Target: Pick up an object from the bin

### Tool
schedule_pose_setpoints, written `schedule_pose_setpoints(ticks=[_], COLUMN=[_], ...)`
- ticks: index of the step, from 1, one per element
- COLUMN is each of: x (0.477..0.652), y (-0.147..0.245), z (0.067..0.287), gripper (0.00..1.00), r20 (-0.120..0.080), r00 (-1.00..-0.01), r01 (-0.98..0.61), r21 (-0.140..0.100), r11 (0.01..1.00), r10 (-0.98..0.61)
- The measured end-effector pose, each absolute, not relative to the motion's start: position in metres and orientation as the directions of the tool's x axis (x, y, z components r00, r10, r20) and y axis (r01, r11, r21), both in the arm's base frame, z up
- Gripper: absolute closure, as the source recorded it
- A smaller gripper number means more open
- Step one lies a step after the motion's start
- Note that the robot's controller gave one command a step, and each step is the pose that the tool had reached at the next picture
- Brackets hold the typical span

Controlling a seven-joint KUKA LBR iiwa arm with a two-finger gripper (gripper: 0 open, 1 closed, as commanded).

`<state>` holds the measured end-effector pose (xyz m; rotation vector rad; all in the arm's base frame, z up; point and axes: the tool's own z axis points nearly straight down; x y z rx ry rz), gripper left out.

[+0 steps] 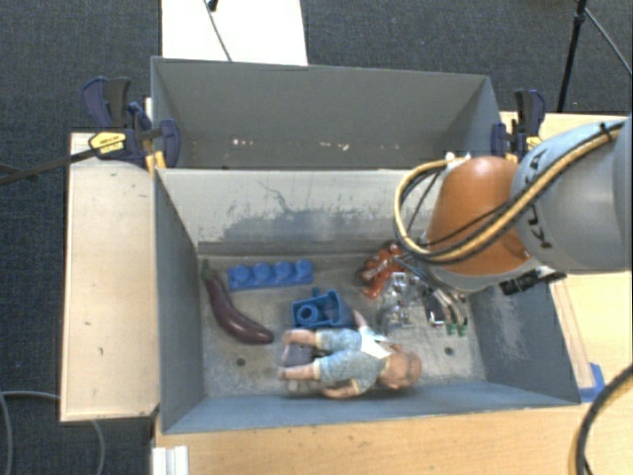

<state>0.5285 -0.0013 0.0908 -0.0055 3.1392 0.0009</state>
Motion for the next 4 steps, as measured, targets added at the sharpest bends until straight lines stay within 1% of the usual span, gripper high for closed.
schedule_pose_setpoints(ticks=[1, 2, 4], x=[0.533, 0.534, 0.538], y=[0.005, 0.016, 0.009], z=[0.111, 0.124, 0.124], gripper=[1.0, 1.0, 1.0], r20=[-0.003, -0.006, -0.007], r00=[-0.999, -0.999, -0.997], r01=[0.033, 0.041, 0.071], r21=[0.0, 0.001, 0.001], r11=[0.999, 0.999, 0.997], r10=[0.033, 0.041, 0.071])
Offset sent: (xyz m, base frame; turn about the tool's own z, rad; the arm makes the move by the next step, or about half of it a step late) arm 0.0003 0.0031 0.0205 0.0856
